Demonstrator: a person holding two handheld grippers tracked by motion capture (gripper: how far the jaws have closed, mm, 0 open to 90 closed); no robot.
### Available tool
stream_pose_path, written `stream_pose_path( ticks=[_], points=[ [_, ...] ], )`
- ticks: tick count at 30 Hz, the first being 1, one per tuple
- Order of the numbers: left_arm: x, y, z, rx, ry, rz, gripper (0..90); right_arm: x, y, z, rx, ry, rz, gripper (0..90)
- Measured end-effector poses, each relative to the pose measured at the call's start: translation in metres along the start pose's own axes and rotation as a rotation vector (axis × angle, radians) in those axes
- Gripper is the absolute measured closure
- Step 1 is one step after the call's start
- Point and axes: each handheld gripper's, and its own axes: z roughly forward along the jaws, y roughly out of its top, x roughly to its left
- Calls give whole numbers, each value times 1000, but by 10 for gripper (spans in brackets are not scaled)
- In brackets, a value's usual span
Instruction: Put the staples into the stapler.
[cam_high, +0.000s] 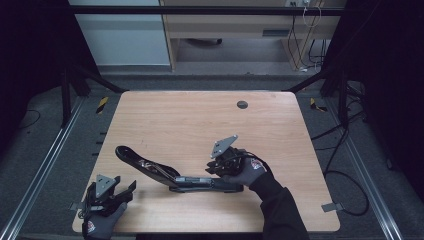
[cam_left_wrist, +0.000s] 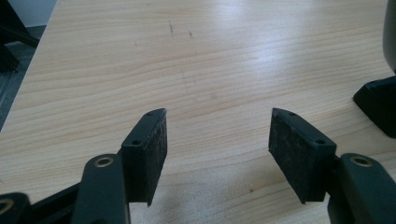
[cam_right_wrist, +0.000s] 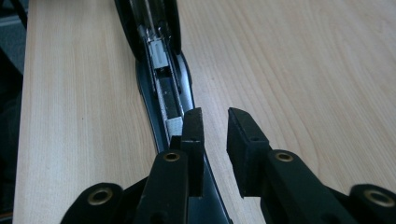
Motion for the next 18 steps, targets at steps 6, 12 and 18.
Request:
stream_pose_path(
  ticks=[6, 12, 18],
  points=[
    [-1, 1, -1, -7, -15, -7, 404, 0, -8, -19, -68, -51, 51, 748],
    [-2, 2, -3, -29, -25, -15, 475, -1, -19, -31, -112, -110, 106, 709],
    [-2, 4, -6, -52, -7, -6, 502, -1, -34, -46, -172, -203, 187, 691]
  ],
)
